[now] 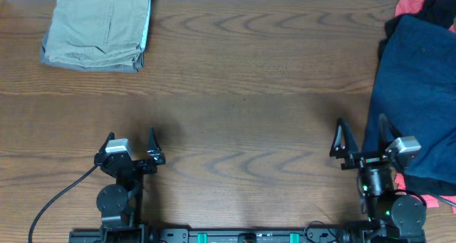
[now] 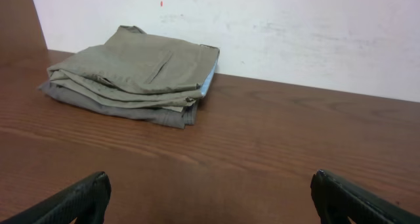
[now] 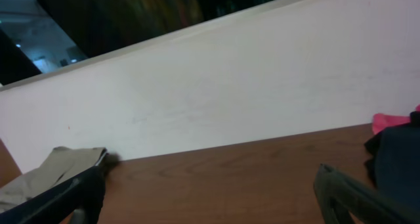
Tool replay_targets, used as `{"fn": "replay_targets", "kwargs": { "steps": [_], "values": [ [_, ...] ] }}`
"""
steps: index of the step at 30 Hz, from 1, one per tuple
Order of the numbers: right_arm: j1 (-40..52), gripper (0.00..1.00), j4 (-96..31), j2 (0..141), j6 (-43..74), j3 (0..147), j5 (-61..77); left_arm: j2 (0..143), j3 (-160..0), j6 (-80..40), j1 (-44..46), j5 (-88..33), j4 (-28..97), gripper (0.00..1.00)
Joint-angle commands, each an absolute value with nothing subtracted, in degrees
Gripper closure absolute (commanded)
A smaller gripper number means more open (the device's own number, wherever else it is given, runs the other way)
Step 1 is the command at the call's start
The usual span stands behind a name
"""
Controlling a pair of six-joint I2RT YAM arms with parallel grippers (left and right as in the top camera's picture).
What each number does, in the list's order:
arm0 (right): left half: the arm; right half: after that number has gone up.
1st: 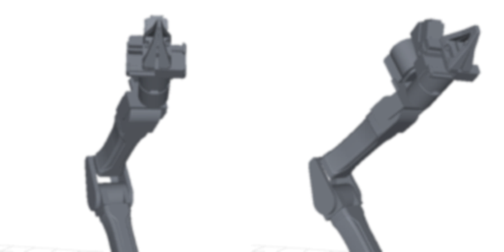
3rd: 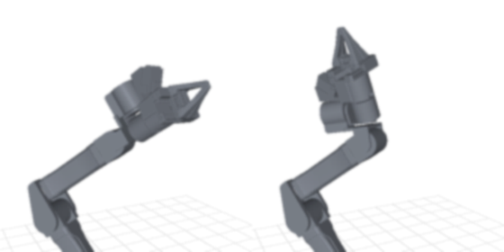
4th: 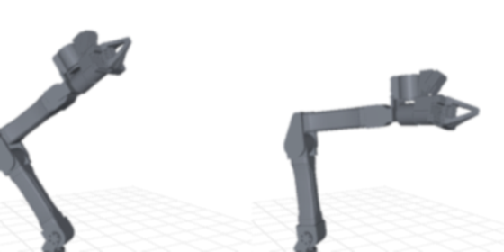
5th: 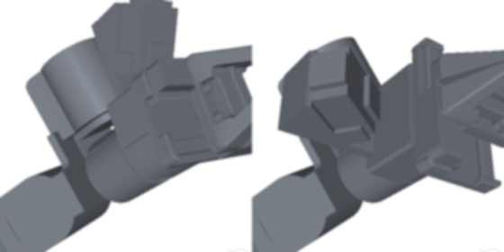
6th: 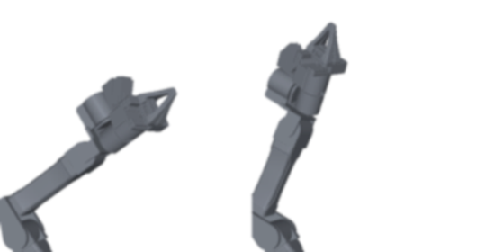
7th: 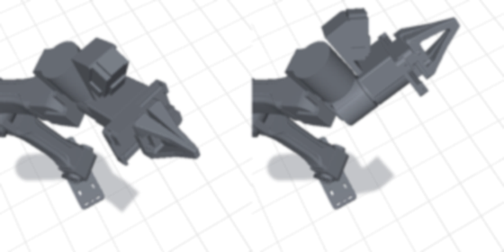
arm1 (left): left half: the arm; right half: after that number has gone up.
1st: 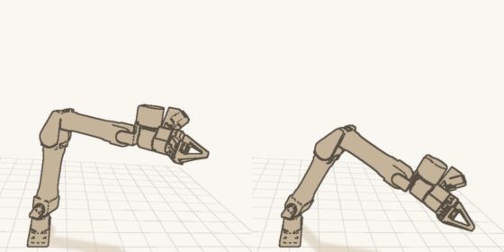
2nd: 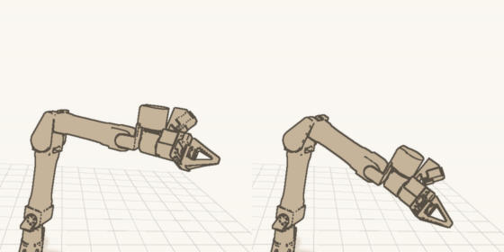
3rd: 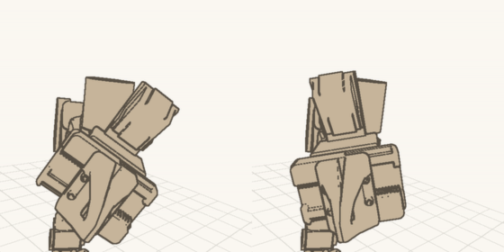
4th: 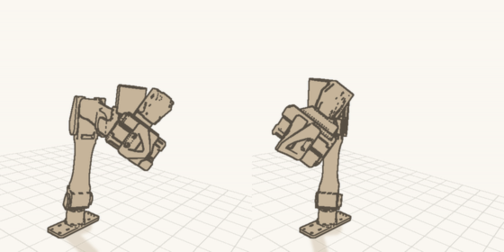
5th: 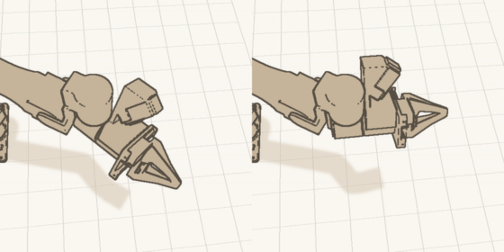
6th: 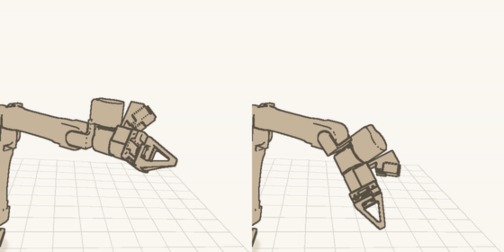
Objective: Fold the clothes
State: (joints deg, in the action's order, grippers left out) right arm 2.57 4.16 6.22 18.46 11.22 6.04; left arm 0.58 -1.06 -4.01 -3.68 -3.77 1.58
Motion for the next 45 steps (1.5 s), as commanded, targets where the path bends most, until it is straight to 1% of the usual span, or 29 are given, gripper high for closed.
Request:
{"fn": "replay_targets", "kwargs": {
  "steps": [1,5,12,19,23,45],
  "values": [
    [3.4,0.01,5.9,3.6,19.3,7.8,6.2,0.2,-0.2,-3.2,-3.8,-4.7,3.7,0.02],
    [3.4,0.01,7.2,0.1,19.3,4.1,5.8,0.2,-0.2,-3.2,-3.8,-4.7,3.7,0.02],
    [3.5,0.01,8.8,0.3,19.3,0.4,5.4,0.2,-0.2,-3.2,-3.8,-4.7,3.7,0.02],
    [3.5,0.01,3.2,0.3,19.2,0.3,5.4,0.2,-0.2,-3.2,-3.8,-4.7,3.7,0.02],
    [3.6,0.01,-4.4,0.3,19.2,0.3,5.6,0.2,-0.2,-3.2,-3.8,-4.7,3.7,0.02],
    [4.7,0.01,-3.8,0.3,19.2,0.3,5.6,0.2,-0.2,-3.2,-3.8,-4.7,3.7,0.02]
  ]
}}
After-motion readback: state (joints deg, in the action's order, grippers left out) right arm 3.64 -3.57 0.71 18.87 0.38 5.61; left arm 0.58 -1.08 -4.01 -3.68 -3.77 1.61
